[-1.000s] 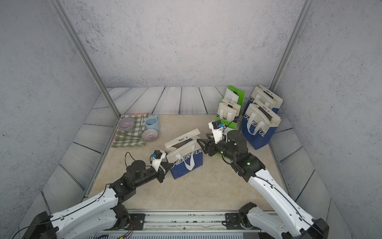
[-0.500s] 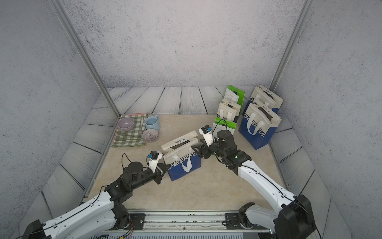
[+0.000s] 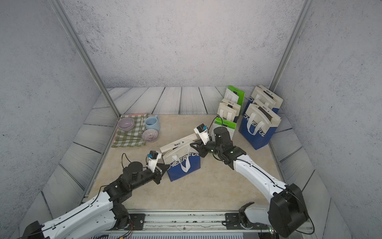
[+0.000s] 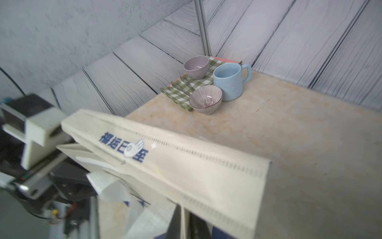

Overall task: Open the takeout bag
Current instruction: Move the takeout bag to the center of the board.

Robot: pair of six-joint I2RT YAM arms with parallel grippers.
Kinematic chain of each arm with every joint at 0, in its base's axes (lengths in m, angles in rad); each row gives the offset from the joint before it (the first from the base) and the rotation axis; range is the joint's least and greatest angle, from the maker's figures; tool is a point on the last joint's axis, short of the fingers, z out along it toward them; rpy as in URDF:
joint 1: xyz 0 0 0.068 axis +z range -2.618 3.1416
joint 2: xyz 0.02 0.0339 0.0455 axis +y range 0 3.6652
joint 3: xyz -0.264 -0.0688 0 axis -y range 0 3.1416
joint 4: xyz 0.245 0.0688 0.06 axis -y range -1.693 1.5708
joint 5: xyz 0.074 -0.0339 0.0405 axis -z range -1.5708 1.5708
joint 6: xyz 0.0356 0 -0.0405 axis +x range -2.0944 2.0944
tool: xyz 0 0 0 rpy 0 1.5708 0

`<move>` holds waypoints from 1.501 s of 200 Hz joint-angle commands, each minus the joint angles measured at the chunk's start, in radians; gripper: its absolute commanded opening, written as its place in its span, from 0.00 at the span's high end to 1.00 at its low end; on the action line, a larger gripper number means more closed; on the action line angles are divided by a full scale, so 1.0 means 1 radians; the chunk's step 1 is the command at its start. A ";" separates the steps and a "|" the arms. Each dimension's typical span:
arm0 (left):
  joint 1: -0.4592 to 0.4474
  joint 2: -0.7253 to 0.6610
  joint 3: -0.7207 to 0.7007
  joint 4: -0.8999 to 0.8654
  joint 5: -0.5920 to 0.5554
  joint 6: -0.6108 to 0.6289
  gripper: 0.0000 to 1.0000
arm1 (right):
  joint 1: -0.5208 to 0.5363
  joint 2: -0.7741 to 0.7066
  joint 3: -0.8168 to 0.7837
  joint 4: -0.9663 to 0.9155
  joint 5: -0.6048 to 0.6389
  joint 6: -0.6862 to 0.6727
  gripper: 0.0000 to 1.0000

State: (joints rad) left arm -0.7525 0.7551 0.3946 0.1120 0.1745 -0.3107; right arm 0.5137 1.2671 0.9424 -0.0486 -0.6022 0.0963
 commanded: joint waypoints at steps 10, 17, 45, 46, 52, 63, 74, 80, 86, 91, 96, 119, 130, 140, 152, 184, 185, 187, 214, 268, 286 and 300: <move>0.006 -0.046 0.063 -0.064 -0.038 -0.027 0.64 | 0.000 -0.105 -0.006 -0.038 -0.009 0.012 1.00; 0.006 -0.057 0.071 -0.083 -0.051 -0.032 0.57 | -0.002 -0.128 -0.012 -0.061 0.007 0.010 1.00; 0.005 -0.122 0.099 -0.174 -0.096 -0.036 0.46 | -0.002 -0.235 -0.039 -0.170 0.082 -0.004 1.00; 0.004 -0.125 0.101 -0.178 -0.097 -0.036 0.46 | -0.002 -0.239 -0.041 -0.173 0.087 -0.004 1.00; 0.004 -0.142 0.109 -0.203 -0.101 -0.035 0.46 | -0.003 -0.260 -0.047 -0.198 0.107 -0.004 1.00; 0.004 -0.173 0.124 -0.245 -0.103 -0.032 0.46 | -0.003 -0.299 -0.059 -0.240 0.142 -0.003 1.00; 0.004 -0.204 0.139 -0.284 -0.106 -0.030 0.46 | -0.002 -0.337 -0.069 -0.282 0.172 -0.003 1.00; 0.004 -0.220 0.146 -0.305 -0.107 -0.028 0.46 | -0.001 -0.354 -0.074 -0.300 0.181 0.000 1.00; 0.004 -0.238 0.154 -0.322 -0.106 -0.027 0.46 | -0.002 -0.376 -0.078 -0.323 0.190 -0.003 1.00; 0.004 -0.249 0.158 -0.335 -0.105 -0.025 0.46 | -0.003 -0.395 -0.085 -0.340 0.197 -0.003 1.00; 0.004 -0.261 0.163 -0.347 -0.103 -0.026 0.45 | -0.002 -0.413 -0.090 -0.356 0.207 -0.004 1.00; 0.004 -0.305 0.188 -0.402 -0.091 -0.021 0.45 | -0.002 -0.483 -0.089 -0.452 0.266 -0.007 1.00; 0.003 -0.322 0.198 -0.429 -0.090 -0.018 0.45 | -0.003 -0.515 -0.088 -0.489 0.315 0.011 1.00; 0.002 -0.336 0.203 -0.448 -0.089 -0.018 0.45 | -0.003 -0.537 -0.087 -0.516 0.363 0.036 1.00; 0.003 -0.352 0.205 -0.461 -0.086 -0.016 0.45 | -0.003 -0.563 -0.086 -0.537 0.410 0.069 1.00; 0.003 -0.383 0.219 -0.507 -0.079 -0.008 0.45 | -0.004 -0.596 -0.061 -0.638 0.546 0.131 1.00; 0.002 -0.384 0.220 -0.509 -0.079 -0.007 0.45 | -0.005 -0.598 -0.061 -0.641 0.549 0.132 1.00; 0.003 -0.386 0.222 -0.514 -0.079 -0.005 0.45 | -0.005 -0.602 -0.060 -0.645 0.555 0.136 1.00; 0.004 -0.410 0.255 -0.595 -0.080 0.040 0.45 | -0.005 -0.652 -0.060 -0.691 0.671 0.180 1.00; 0.004 -0.461 0.250 -0.656 -0.093 0.067 0.44 | -0.005 -0.725 -0.066 -0.734 0.904 0.240 1.00; 0.003 -0.470 0.251 -0.664 -0.097 0.069 0.43 | -0.006 -0.729 -0.052 -0.752 0.933 0.236 1.00; 0.003 -0.477 0.251 -0.666 -0.100 0.073 0.43 | -0.006 -0.729 -0.042 -0.768 0.952 0.233 1.00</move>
State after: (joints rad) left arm -0.7528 0.2939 0.6350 -0.5339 0.0784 -0.2596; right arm 0.5129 0.5503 0.8589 -0.7975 0.2459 0.3141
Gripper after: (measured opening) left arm 0.567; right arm 0.045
